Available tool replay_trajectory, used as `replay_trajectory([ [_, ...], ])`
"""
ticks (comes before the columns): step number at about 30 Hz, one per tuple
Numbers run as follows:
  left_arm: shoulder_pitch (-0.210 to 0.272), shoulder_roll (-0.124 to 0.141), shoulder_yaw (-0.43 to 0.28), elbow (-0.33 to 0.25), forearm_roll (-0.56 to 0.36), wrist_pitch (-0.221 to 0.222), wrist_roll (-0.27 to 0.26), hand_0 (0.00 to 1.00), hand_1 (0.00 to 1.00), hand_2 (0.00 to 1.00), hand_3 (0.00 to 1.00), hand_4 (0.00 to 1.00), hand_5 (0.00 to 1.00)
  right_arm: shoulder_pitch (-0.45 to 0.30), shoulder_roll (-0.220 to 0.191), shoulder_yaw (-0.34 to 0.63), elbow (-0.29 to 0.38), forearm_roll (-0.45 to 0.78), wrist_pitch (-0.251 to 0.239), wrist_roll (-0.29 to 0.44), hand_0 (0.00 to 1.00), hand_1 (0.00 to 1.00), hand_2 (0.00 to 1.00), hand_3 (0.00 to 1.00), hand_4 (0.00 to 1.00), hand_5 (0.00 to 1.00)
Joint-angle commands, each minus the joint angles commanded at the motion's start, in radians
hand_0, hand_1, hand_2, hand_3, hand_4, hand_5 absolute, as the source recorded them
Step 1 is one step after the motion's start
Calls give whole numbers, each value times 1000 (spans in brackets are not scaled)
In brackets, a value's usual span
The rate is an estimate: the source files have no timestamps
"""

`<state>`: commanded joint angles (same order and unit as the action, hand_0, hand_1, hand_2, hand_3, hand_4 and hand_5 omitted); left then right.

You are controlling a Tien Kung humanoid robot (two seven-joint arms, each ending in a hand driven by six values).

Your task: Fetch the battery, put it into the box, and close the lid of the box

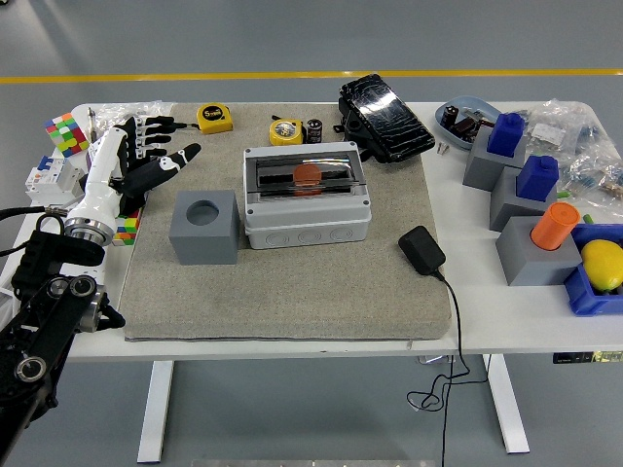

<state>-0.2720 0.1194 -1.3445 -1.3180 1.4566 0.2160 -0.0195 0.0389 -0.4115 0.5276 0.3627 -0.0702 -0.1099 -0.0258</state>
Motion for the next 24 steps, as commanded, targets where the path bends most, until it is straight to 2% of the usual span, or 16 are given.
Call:
replay_trajectory([
  [24, 1, 0, -1, -3, -3, -3, 2, 591, 692, 683, 655, 969, 325, 2, 3, 4, 0, -2, 1, 0, 545, 599, 587, 541, 915, 481],
])
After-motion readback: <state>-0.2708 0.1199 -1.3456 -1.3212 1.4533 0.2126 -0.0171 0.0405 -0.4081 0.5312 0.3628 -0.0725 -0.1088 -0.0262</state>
